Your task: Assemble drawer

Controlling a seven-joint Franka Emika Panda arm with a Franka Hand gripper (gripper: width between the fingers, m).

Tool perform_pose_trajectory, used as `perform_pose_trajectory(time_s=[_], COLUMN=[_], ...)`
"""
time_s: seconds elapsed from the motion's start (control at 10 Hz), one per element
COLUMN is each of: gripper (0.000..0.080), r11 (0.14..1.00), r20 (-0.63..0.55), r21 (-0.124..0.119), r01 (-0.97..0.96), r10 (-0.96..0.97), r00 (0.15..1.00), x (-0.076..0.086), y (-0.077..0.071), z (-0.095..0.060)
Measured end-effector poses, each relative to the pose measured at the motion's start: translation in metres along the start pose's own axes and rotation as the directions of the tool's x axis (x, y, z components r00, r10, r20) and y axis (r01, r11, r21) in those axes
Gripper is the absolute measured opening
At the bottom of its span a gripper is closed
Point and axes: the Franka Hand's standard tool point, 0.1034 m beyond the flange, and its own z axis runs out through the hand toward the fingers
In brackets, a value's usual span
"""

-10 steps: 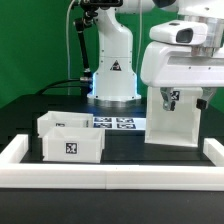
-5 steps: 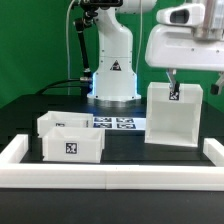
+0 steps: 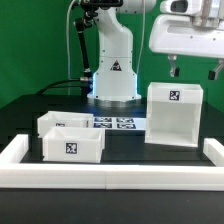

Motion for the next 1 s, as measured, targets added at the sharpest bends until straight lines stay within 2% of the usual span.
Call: perform_pose_trajectory(time_s=[0.1, 0.4, 0.5, 0.6, 0.7, 0.8, 1.0], gripper=[0.0649, 0.0649, 0.0649, 0.0649, 0.0649, 0.0649, 0.0649], r11=[1.000, 1.000, 0.995, 0.991, 0.991, 0.986, 0.988], r20=[-0.005, -0.005, -0.002, 0.004, 0.003, 0.001, 0.008], r21=[0.003, 0.005, 0.040, 0.060, 0.068, 0.090, 0.087], r01=[-0.006, -0.011, -0.091, -0.117, -0.119, -0.141, -0.130], r10=[0.006, 0.011, 0.091, 0.117, 0.119, 0.142, 0.130], r00=[1.000, 1.000, 0.996, 0.993, 0.993, 0.990, 0.992], x=[0.006, 0.004, -0.001, -0.005, -0.007, -0.009, -0.015], y=[0.002, 0.000, -0.006, -0.009, -0.013, -0.019, -0.025], z=[-0.002, 0.000, 0.006, 0.012, 0.017, 0.022, 0.030])
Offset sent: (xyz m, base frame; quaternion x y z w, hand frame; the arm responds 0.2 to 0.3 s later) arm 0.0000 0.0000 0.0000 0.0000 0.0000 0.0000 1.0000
